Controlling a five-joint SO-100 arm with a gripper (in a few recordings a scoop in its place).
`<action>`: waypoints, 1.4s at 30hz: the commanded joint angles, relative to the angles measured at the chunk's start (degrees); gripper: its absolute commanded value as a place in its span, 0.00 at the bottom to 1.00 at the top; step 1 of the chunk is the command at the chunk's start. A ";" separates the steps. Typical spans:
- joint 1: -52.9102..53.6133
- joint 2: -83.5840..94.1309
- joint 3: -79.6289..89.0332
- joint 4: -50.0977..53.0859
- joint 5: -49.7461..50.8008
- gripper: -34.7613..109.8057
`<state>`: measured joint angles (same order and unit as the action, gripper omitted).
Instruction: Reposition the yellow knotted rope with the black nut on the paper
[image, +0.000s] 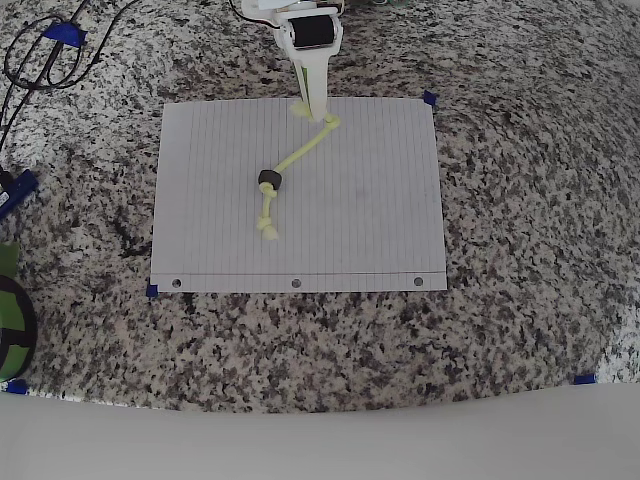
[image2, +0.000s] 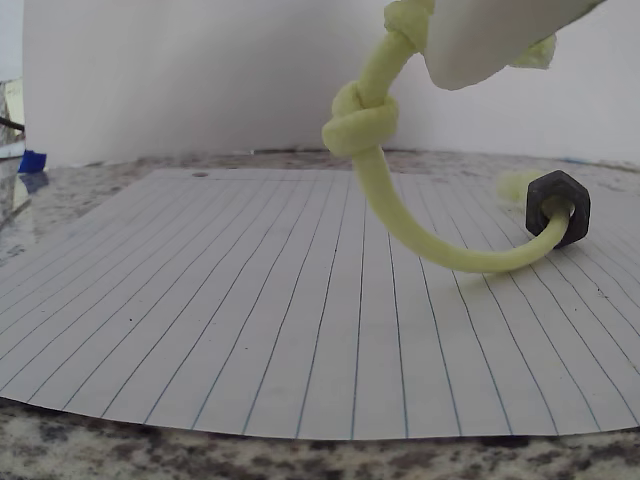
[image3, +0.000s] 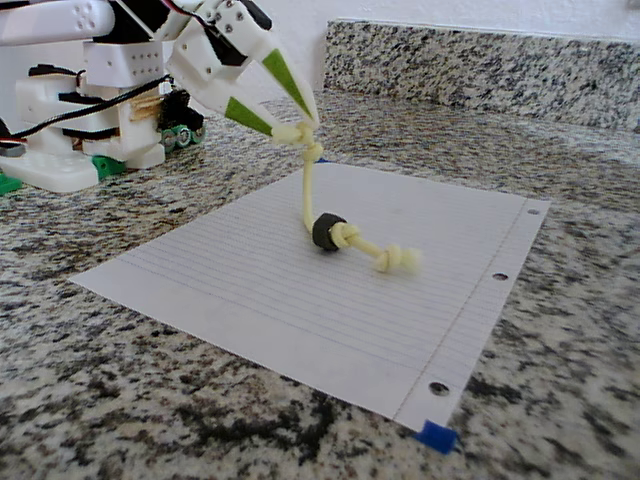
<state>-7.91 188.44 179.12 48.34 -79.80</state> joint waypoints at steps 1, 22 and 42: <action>-0.09 0.26 -0.18 0.26 0.35 0.24; 1.93 0.35 -0.44 -0.79 0.53 0.59; 17.84 6.94 -0.44 8.53 -0.09 0.57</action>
<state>9.58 194.68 179.12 55.37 -79.80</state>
